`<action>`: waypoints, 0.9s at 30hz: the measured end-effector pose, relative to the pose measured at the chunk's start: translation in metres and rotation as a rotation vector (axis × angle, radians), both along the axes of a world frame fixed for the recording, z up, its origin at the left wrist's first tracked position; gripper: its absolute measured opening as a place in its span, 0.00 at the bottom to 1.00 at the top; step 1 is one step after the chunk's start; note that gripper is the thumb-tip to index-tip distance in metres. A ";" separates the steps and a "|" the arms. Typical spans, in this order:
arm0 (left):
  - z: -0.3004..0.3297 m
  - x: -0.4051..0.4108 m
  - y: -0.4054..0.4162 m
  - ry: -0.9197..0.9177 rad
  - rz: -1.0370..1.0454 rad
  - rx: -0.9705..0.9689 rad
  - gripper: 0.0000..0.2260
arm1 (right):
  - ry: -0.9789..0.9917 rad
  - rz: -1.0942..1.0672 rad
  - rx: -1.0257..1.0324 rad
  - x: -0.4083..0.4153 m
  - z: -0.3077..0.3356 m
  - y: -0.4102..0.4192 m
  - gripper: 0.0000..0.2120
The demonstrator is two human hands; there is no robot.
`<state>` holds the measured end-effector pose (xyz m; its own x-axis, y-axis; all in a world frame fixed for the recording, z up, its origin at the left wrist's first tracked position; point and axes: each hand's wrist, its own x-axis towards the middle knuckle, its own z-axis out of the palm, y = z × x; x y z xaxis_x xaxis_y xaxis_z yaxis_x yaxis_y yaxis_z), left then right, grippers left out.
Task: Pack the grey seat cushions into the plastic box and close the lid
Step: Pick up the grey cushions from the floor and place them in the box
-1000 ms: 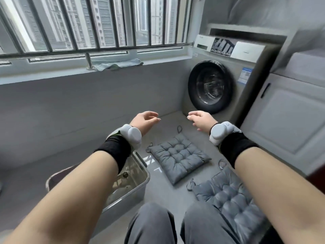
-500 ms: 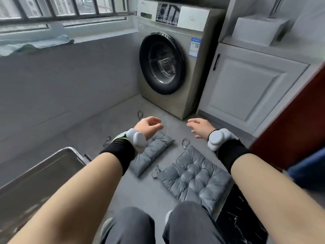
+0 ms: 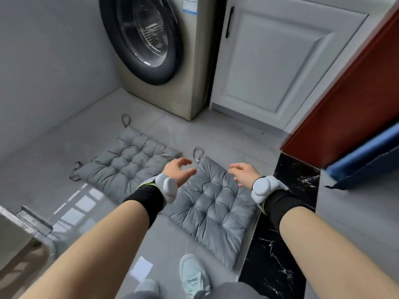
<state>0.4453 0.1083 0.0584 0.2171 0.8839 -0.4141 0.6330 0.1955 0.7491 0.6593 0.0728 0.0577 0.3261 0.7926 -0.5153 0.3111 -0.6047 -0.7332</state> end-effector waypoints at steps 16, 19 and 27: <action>-0.186 -0.022 0.037 0.168 0.084 -0.117 0.33 | 0.060 -0.025 -0.167 -0.017 -0.162 0.068 0.18; -0.220 -0.027 0.040 0.199 0.093 -0.149 0.33 | 0.075 -0.017 -0.196 -0.026 -0.191 0.076 0.18; -0.273 -0.030 0.037 0.340 0.042 -0.264 0.45 | 0.085 -0.001 -0.245 -0.040 -0.237 0.076 0.16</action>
